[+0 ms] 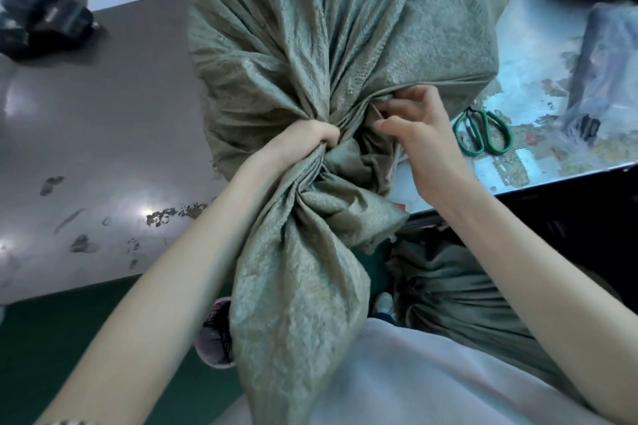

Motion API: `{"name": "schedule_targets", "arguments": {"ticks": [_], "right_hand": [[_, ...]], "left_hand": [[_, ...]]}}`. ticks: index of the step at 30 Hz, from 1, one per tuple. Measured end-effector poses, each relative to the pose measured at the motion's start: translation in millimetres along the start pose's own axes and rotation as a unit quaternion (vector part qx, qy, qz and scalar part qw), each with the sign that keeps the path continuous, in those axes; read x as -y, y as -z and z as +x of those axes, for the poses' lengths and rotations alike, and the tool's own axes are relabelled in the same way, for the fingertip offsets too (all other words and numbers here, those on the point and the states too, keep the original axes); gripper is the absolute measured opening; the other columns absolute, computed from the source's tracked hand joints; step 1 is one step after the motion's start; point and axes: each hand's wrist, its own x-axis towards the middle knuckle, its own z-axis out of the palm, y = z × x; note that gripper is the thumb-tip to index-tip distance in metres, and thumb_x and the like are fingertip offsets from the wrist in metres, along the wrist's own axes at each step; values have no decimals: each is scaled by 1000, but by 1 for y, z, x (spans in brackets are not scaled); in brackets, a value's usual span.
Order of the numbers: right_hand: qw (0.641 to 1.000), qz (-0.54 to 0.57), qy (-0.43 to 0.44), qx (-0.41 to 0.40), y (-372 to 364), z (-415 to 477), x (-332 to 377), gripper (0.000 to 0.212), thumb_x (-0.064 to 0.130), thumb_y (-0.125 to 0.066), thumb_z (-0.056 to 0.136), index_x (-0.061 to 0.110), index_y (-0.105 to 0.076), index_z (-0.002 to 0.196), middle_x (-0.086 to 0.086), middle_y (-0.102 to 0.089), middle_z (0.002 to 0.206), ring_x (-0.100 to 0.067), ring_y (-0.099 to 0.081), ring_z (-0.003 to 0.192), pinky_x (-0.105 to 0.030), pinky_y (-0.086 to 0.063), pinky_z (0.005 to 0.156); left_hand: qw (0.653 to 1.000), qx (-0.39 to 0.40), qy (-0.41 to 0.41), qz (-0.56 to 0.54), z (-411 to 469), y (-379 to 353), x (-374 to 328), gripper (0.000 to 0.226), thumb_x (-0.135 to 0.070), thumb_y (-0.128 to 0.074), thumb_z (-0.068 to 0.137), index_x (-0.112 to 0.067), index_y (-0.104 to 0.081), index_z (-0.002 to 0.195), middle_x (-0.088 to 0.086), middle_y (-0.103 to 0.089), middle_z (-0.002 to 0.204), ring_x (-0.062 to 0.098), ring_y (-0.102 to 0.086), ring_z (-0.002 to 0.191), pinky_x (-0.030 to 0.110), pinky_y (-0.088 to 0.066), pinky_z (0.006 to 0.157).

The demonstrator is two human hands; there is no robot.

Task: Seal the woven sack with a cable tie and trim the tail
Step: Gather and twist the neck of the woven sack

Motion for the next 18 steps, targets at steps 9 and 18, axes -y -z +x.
{"name": "schedule_targets", "arguments": {"ticks": [9,18], "right_hand": [[981,-177,64,-48,29,-43,-23,20,8,-65,84,14,-61,102,5,-66,91,-7,-61,83,-17,-45,75],[959,-254,75,98,-2,-58,-32,11,8,-71,81,9,-64,89,-5,-64,74,-17,-56,67,-26,-46,64]], "left_hand": [[997,34,55,-29,-1,3,8,22,-17,-71,75,-5,-74,94,11,-73,93,24,-66,86,45,-48,101],[996,-29,83,32,-6,1,-2,25,-20,-64,85,-8,-69,106,7,-60,85,14,-54,59,23,-46,53]]}}
